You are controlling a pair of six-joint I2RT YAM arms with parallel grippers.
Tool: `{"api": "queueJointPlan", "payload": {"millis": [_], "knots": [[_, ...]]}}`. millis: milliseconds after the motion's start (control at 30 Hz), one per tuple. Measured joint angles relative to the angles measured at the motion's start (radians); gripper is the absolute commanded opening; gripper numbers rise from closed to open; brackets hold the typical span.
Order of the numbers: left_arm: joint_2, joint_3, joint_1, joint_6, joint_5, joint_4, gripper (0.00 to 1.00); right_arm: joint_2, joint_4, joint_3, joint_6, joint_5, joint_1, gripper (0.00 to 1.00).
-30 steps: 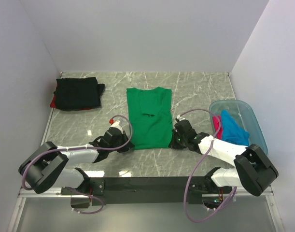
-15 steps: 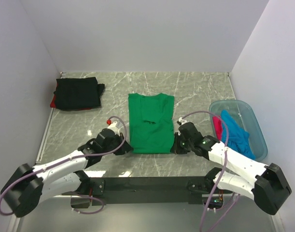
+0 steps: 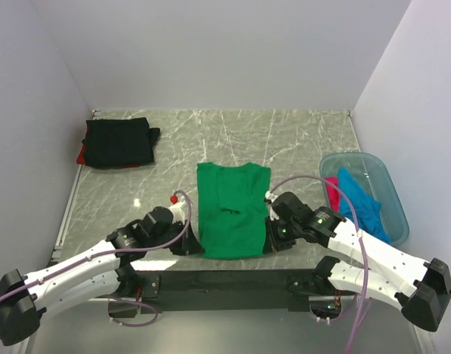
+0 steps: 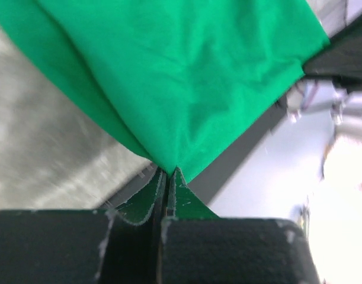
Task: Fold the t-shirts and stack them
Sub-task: Fold the tshirt
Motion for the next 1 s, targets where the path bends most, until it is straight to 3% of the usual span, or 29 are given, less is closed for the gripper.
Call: {"api": "queueJointPlan", "payload": {"millis": [400, 567, 800, 1000], "knots": [[-0.068, 0.037, -0.09, 0.007, 0.258, -0.069, 0.01, -0.031, -0.194, 0.007, -0.063, -0.207, 0.105, 0.0], [-0.129, 0.106, -0.1, 0.019, 0.311, -0.131, 0.0, -0.063, -0.264, 0.083, -0.084, -0.256, 0.116, 0.0], [-0.203, 0.211, -0.1, 0.033, 0.274, -0.16, 0.01, -0.062, -0.349, 0.258, -0.106, -0.191, 0.117, 0.0], [-0.174, 0.186, -0.1, 0.01, 0.101, -0.163, 0.01, 0.01, -0.353, 0.332, -0.115, -0.013, 0.104, 0.0]]}}
